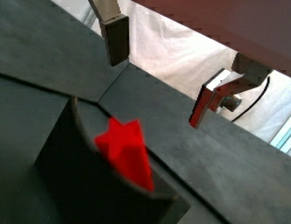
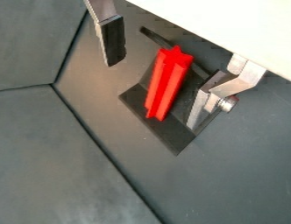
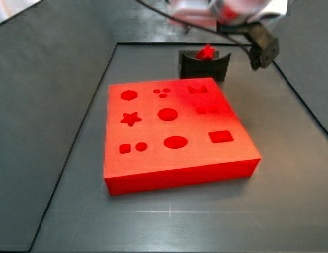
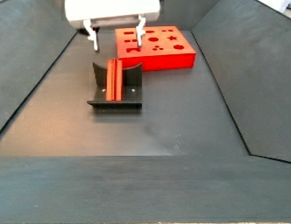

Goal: Pick up the star object. Move up. Place the star object on the fixture. Regrasp the star object. Move to above the board. Insert the star object.
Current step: Regrasp the star object, then move to above the board.

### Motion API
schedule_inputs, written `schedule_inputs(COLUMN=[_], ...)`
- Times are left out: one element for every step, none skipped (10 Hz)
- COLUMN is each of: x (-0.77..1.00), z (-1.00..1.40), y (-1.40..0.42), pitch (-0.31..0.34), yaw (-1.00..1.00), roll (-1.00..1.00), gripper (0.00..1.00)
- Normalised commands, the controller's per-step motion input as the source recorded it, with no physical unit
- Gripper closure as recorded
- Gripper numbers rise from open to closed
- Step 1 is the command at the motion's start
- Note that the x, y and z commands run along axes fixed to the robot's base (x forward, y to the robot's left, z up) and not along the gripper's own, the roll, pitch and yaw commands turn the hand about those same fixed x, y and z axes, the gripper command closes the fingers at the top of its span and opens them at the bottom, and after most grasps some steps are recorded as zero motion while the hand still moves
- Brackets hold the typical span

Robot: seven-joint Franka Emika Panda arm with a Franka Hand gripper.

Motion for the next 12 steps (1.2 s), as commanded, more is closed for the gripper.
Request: schedule_inputs(x=[0.11, 0.11, 0.1, 0.09, 0.08, 0.08, 0.06, 0.0, 0.24, 0.23, 0.21, 0.2], z=[-1.0, -0.95, -0.8, -0.6, -0.46, -0.28, -0.2, 0.0, 1.0, 1.0, 1.0, 1.0], y=[0.04, 0.03, 0.02, 0.01, 0.01, 0.0, 0.0, 0.0, -0.28, -0.27, -0.26, -0.24], pitch=[-0.073, -0.061, -0.048, -0.034, -0.023, -0.015, -0.003, 0.0, -0.299, -0.285, -0.218, -0.149], yaw=[0.01, 0.0, -0.01, -0.02, -0.01, -0.01, 0.0, 0.0, -0.14, -0.15, -0.19, -0.23], roll=[0.07, 0.07, 0.07, 0.07, 0.07, 0.07, 0.06, 0.0, -0.03, -0.03, 0.0, 0.03], gripper=[0.0, 0.0, 0.0, 0.0, 0.0, 0.0, 0.0, 1.0, 1.0, 1.0, 1.0, 1.0])
